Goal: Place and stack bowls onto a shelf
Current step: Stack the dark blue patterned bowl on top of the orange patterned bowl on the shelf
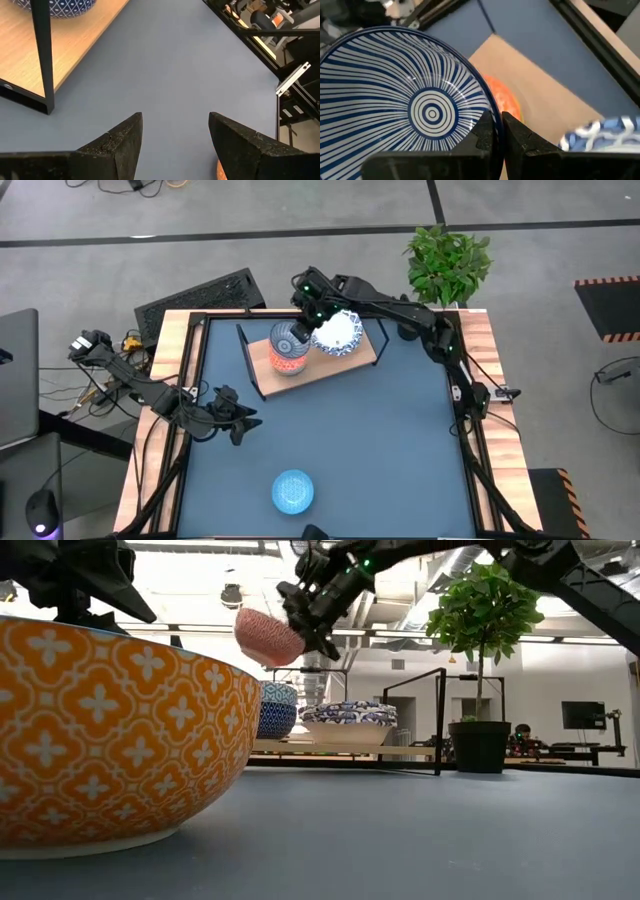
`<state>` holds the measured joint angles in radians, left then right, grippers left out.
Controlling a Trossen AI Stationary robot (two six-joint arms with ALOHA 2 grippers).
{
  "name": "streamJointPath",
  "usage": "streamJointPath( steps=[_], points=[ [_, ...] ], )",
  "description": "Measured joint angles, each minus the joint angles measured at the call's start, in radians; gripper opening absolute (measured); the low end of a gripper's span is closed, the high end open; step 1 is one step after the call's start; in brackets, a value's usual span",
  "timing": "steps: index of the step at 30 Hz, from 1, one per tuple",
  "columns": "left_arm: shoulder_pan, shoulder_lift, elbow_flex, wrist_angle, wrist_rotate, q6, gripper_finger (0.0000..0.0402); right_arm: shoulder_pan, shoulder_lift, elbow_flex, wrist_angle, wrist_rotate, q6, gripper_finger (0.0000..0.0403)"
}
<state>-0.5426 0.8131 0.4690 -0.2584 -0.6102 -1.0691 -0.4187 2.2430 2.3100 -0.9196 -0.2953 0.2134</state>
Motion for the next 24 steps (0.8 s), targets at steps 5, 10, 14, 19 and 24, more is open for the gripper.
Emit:
streamJointPath(
  steps=[5,10,14,19,24],
  points=[
    [0.001,0.000,0.000,-0.016,-0.009,0.000,0.0213,-0.007,0.035,0.001,0.023,-0.029,0.000,0.0039],
    [0.001,0.000,0.000,-0.023,-0.023,0.000,0.0213,-0.014,0.059,0.001,0.044,-0.057,0.004,0.0039],
    [0.001,0.000,0.000,-0.026,-0.031,0.000,0.0213,-0.026,0.074,0.000,0.031,-0.075,0.007,0.0039],
    [0.001,0.000,0.000,-0.043,-0.033,0.000,0.0213,-0.029,0.088,-0.001,0.028,-0.077,0.012,0.0039],
    [0.001,0.000,0.000,-0.045,-0.034,0.000,0.0213,-0.028,0.086,0.000,0.024,-0.079,0.014,0.0039]
  ],
)
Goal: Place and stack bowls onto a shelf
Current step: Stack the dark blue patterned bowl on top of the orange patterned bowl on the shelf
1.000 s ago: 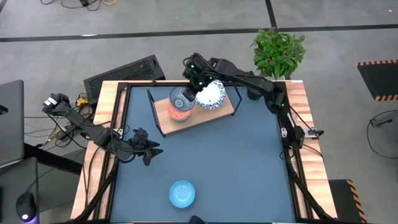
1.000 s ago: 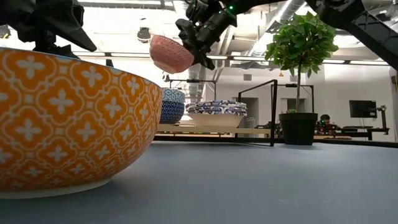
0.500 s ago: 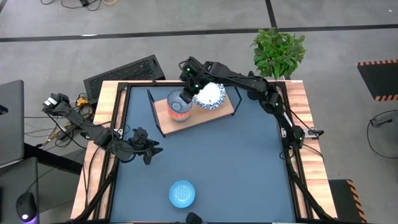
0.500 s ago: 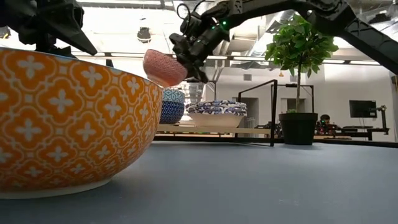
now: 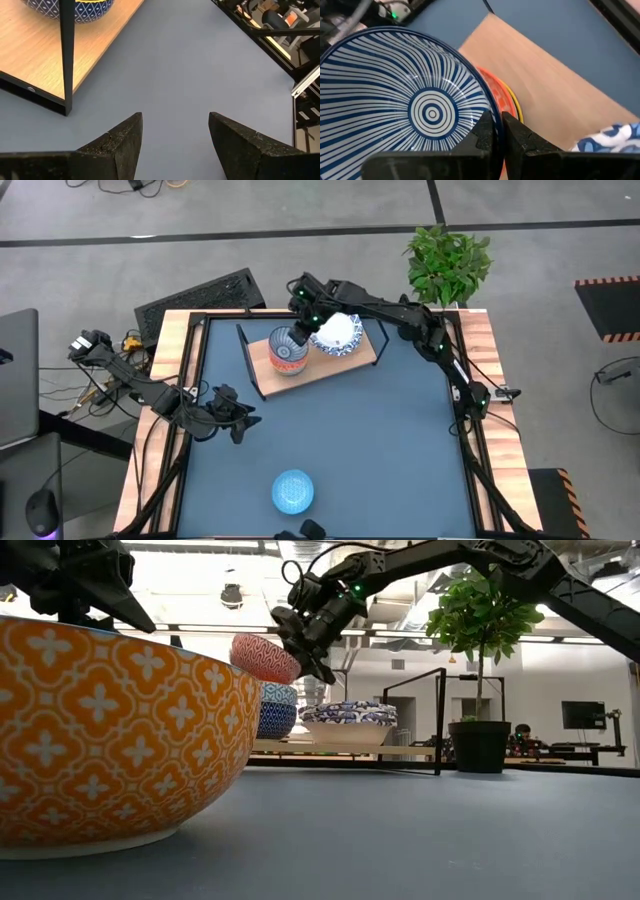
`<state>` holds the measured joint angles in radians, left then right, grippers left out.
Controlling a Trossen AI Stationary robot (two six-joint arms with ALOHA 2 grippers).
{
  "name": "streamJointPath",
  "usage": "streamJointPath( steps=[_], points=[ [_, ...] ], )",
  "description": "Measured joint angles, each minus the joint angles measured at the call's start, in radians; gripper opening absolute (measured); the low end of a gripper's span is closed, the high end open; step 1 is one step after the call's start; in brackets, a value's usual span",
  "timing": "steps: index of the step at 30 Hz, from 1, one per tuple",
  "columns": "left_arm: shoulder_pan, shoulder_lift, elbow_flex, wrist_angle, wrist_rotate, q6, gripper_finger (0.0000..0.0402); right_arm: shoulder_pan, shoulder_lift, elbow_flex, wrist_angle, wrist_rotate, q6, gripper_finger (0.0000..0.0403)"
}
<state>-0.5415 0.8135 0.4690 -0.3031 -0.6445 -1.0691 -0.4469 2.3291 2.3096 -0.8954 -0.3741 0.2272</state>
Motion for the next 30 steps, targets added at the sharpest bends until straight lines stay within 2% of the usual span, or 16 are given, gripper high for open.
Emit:
streamJointPath(
  steps=[30],
  points=[
    [0.000,0.000,0.000,0.001,-0.020,0.000,0.0213,0.008,0.000,0.000,-0.031,0.041,-0.021,0.0039]
  ],
)
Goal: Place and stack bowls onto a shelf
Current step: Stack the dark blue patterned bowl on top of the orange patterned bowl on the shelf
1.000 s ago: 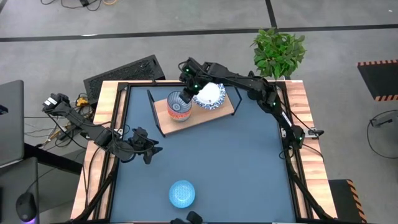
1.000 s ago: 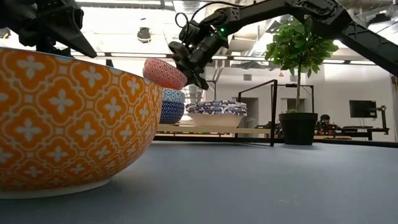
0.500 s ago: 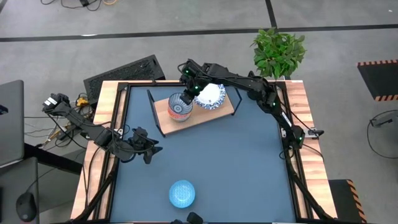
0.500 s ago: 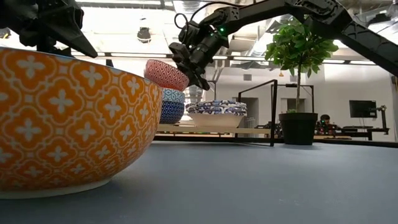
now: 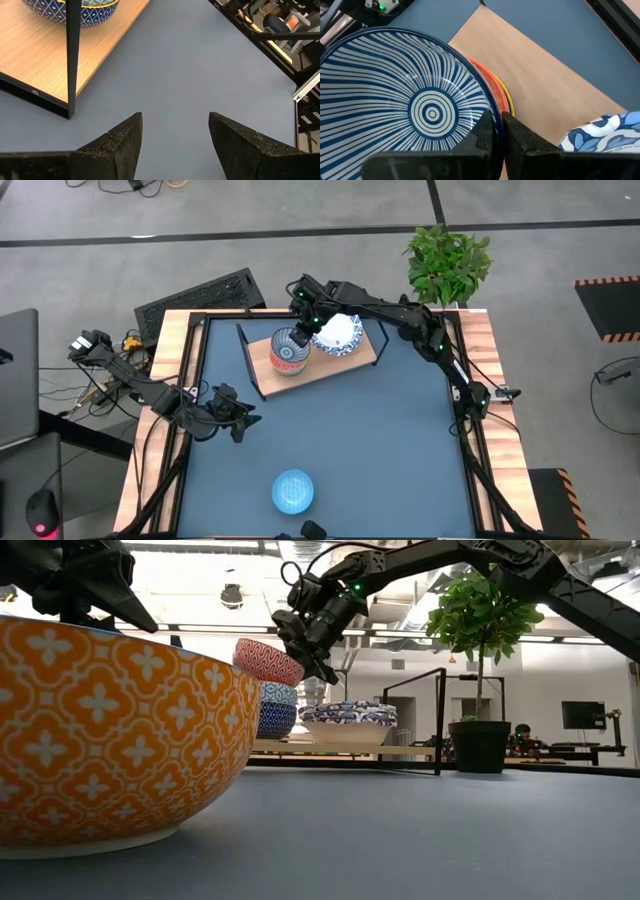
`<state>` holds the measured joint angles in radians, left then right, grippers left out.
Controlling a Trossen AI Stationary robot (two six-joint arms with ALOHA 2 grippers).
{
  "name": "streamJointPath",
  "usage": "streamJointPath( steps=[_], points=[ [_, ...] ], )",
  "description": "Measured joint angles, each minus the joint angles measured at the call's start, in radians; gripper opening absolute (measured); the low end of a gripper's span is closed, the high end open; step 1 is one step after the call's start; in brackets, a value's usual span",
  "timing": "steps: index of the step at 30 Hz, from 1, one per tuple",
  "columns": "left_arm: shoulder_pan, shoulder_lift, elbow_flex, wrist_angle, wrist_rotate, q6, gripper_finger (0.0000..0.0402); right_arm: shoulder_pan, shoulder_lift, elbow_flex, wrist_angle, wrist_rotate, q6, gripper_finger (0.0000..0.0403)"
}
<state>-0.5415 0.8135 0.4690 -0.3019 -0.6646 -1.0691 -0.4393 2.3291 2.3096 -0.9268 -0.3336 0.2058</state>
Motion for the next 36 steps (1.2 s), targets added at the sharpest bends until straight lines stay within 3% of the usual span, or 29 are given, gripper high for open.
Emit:
streamJointPath(
  steps=[36],
  points=[
    [0.000,0.000,0.000,-0.001,-0.006,0.004,0.0213,0.015,0.055,0.003,0.024,-0.004,-0.001,0.0039]
  ],
)
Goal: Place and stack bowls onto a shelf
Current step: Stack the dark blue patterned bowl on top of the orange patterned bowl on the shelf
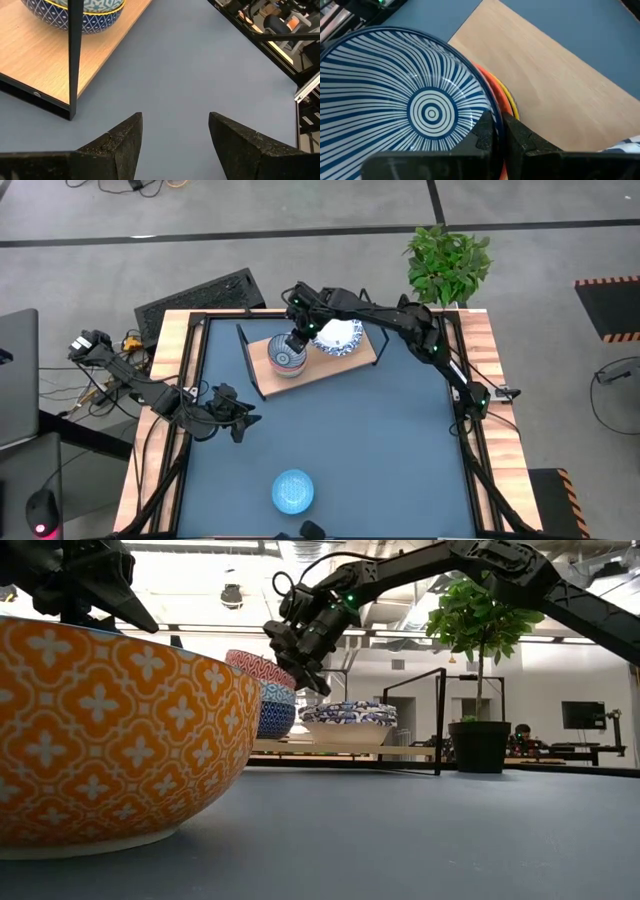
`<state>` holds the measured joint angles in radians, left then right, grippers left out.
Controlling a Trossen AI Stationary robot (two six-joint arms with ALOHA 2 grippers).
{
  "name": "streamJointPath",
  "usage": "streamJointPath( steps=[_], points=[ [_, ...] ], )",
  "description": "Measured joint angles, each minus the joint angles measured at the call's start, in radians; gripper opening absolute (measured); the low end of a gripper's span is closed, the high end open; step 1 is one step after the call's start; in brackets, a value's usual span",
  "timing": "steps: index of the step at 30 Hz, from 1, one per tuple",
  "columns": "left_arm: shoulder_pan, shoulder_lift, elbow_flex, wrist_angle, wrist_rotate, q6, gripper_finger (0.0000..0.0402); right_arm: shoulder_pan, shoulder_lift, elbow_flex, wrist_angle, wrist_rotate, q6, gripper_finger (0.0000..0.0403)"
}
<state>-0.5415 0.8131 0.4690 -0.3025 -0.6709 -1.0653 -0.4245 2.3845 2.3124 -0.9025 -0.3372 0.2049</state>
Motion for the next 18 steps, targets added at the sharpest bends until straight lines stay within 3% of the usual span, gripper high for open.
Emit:
streamJointPath(
  steps=[18],
  points=[
    [0.000,0.000,0.000,0.005,-0.025,-0.004,0.0213,0.003,-0.020,0.042,-0.117,0.058,-0.038,0.0046]
  ],
)
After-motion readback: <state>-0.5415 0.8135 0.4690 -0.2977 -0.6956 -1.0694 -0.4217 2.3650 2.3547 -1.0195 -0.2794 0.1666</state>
